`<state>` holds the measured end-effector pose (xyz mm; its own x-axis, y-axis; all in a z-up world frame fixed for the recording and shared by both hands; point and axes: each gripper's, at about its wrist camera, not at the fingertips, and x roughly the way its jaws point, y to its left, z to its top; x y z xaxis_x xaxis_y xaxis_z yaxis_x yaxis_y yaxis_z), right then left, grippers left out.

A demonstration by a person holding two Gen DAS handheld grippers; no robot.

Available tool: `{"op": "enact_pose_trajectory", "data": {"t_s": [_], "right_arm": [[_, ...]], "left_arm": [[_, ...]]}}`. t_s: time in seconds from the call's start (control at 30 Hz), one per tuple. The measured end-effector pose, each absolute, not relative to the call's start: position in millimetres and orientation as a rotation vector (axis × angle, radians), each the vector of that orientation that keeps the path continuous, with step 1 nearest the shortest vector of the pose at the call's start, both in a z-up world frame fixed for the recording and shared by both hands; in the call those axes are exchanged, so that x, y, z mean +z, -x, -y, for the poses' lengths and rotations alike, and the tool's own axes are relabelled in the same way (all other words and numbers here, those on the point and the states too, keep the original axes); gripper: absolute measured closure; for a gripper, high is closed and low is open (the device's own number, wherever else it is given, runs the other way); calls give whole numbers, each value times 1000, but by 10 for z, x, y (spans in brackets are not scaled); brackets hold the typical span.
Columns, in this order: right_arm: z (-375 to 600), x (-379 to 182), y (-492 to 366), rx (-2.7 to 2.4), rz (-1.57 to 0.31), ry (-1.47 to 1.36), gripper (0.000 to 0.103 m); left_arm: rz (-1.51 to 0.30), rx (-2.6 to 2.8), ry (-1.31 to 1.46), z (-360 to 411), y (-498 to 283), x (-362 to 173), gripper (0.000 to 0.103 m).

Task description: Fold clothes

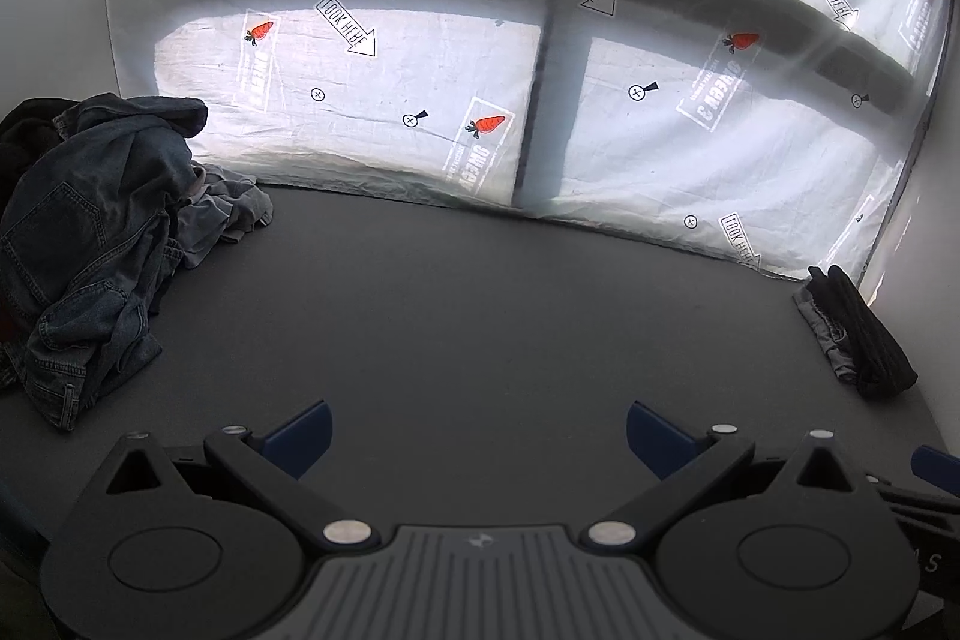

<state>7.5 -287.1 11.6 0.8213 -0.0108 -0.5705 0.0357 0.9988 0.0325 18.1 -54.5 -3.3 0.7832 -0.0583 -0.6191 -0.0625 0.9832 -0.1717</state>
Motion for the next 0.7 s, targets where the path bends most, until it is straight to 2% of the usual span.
{"op": "enact_pose_trajectory", "data": {"t_s": [0.1,0.37,0.53,0.7], "right_arm": [[3152,47,-159,-41,-617,-120,0],[3372,-204,-660,23,-703,-226,0],[2923,-196,-979,86,-669,-132,0],[2369,-120,-1362,89,-632,-111,0]], "left_arm": [[-682,-34,319,562,-238,-46,0],[-675,-67,285,617,-362,-73,0],[-680,-24,271,231,-707,-114,0],[-597,80,299,-526,-1228,9,1]]}}
